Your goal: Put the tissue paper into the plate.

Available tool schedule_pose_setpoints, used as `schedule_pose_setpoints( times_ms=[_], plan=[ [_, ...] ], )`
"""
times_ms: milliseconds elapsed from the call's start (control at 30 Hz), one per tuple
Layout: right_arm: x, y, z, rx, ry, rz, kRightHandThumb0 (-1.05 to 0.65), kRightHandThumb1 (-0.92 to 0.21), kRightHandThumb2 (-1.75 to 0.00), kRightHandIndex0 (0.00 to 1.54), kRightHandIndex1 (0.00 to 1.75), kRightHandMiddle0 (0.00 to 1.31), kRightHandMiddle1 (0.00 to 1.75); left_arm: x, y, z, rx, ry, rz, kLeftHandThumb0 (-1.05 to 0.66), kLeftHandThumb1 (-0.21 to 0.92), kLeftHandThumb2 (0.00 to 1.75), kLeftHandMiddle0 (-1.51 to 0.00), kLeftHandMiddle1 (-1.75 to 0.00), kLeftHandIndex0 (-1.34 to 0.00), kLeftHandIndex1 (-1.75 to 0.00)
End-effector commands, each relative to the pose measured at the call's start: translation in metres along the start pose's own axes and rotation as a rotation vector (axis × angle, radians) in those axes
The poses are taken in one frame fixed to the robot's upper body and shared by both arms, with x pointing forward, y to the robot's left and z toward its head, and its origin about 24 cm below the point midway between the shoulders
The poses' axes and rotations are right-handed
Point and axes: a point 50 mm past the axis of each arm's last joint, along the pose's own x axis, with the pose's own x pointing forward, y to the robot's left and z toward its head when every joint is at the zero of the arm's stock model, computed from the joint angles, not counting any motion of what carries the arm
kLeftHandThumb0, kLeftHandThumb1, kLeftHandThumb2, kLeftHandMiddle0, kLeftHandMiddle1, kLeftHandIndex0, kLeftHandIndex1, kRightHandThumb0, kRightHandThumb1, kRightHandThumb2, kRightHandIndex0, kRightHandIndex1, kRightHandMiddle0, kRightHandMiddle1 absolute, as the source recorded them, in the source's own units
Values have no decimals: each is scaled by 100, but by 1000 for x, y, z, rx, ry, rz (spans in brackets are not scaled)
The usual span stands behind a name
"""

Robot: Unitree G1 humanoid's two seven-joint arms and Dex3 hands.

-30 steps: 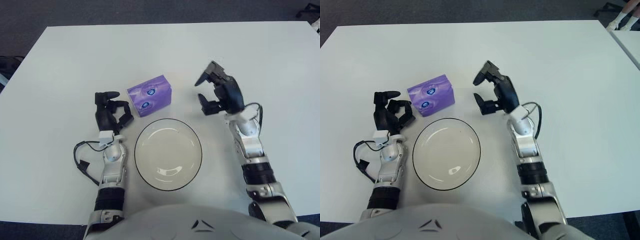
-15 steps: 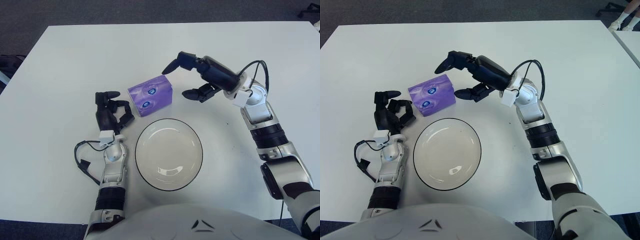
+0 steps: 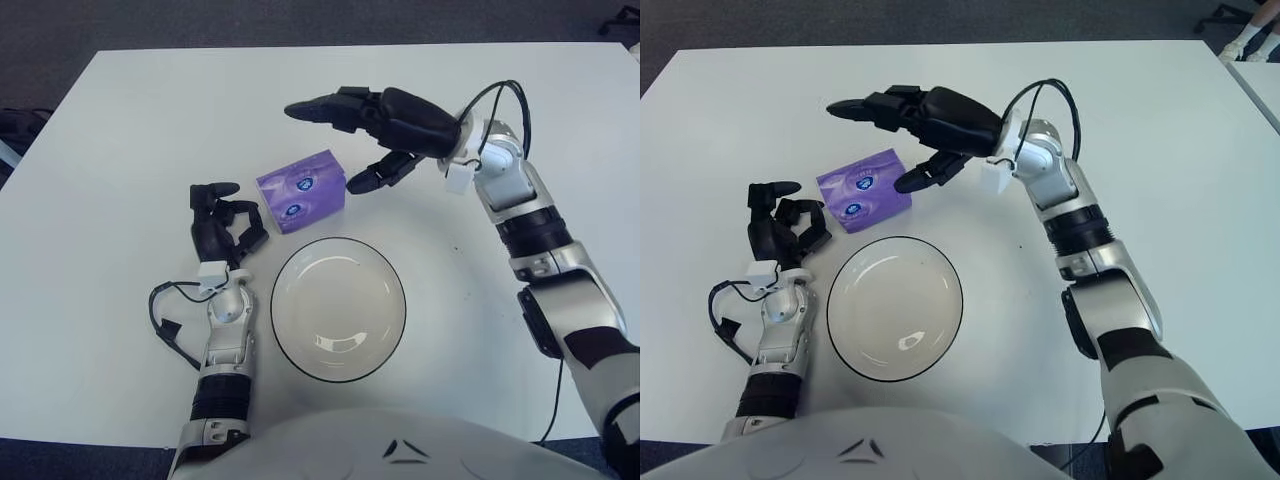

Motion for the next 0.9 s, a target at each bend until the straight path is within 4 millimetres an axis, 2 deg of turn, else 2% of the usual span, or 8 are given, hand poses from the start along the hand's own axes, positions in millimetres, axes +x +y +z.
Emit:
schedule_pose_setpoints(
  times_ms=[0, 500, 867],
  plan=[
    [12, -1, 2, -14, -42, 48, -102, -71, -52, 0, 0, 0, 0, -31, 14, -39, 86, 196, 21, -1, 50, 102, -59, -148, -30, -175],
    [30, 8, 4, -70, -146, 168, -99, -63, -53, 0, 0, 0, 0, -32, 15, -38, 97, 209, 37, -1, 51, 102, -58, -149, -31, -175],
    [45, 13, -1, -71, -112, 276, -97, -58, -53, 0, 0, 0, 0, -34, 15, -37, 97, 211, 52, 0, 56, 92, -57, -139, -33, -175]
  ],
)
